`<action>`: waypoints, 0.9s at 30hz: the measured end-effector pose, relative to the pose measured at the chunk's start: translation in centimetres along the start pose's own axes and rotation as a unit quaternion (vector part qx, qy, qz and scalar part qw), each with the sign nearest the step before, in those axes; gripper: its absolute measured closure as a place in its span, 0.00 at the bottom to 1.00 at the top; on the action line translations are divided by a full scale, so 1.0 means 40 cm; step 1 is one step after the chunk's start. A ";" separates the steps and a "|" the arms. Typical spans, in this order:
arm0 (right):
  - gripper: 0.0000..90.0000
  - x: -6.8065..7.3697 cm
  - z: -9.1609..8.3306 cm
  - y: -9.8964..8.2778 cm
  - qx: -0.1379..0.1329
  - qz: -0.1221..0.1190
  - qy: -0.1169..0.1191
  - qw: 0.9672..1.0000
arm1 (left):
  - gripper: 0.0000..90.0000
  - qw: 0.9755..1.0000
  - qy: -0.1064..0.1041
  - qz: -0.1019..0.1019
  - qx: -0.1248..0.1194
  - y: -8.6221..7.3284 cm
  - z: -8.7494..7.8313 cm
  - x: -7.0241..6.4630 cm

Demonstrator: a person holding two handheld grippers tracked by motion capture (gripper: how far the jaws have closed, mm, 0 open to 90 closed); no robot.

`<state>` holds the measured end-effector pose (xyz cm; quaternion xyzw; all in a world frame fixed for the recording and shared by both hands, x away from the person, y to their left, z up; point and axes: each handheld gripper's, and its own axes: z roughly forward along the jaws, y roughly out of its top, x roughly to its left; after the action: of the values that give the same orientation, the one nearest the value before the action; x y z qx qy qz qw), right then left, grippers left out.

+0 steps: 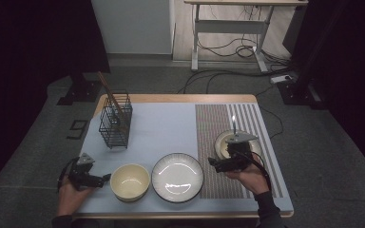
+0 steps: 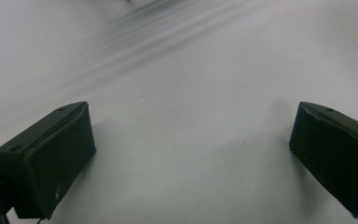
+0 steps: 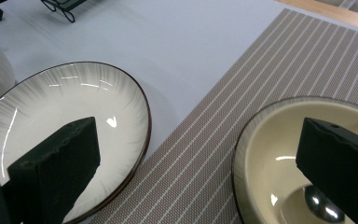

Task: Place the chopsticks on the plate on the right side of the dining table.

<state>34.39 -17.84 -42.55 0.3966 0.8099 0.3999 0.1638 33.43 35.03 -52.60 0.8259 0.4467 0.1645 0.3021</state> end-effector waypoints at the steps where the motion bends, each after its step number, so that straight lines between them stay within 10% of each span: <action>1: 0.00 0.003 0.004 0.005 0.002 -0.003 0.001 1.000 | 0.00 1.000 0.000 0.000 0.000 0.000 0.000 0.000; 27: 0.08 0.114 0.129 0.156 -0.011 -0.071 0.050 0.996 | 0.00 1.000 -0.001 -0.001 0.000 0.000 0.000 0.000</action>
<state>37.73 -9.34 -40.70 0.3162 0.8384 0.4158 0.1556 33.43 35.04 -52.58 0.8259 0.4470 0.1635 0.3022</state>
